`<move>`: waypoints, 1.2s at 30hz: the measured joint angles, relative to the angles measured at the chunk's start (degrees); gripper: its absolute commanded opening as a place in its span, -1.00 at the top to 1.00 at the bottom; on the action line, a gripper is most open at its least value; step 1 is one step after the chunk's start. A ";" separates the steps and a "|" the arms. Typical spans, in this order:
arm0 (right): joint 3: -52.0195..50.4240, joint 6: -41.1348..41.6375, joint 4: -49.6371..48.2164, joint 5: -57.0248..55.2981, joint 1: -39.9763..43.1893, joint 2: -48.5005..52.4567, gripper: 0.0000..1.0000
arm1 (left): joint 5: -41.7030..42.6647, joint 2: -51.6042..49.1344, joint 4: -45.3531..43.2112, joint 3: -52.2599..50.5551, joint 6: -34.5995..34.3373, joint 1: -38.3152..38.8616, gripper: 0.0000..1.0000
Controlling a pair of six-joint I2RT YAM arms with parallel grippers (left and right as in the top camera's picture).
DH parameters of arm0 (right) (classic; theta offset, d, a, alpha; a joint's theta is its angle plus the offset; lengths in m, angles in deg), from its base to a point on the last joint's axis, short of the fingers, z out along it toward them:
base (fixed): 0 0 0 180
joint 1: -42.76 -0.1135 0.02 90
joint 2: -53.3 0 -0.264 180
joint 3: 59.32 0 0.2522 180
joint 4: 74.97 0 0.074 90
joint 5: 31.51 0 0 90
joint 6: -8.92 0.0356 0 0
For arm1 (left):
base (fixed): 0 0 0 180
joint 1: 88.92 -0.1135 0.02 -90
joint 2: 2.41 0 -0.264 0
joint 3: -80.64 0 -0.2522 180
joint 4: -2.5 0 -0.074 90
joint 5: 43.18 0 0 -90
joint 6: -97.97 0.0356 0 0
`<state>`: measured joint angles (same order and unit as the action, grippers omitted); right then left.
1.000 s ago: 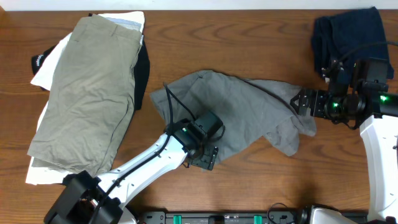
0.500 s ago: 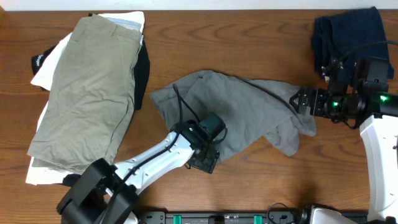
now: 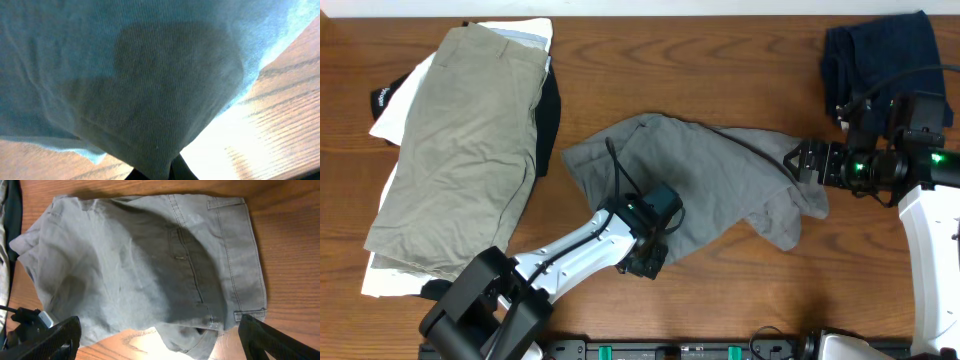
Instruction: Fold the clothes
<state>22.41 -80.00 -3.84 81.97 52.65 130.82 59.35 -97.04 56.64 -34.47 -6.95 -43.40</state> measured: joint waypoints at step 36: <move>0.00 0.02 4.52 -1.66 0.00 0.00 -0.79 | -2.43 6.32 -14.38 18.78 1.57 -21.33 0.88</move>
<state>22.41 -79.98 0.68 80.31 52.65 130.82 56.92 -90.72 42.26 -15.69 -5.37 -64.73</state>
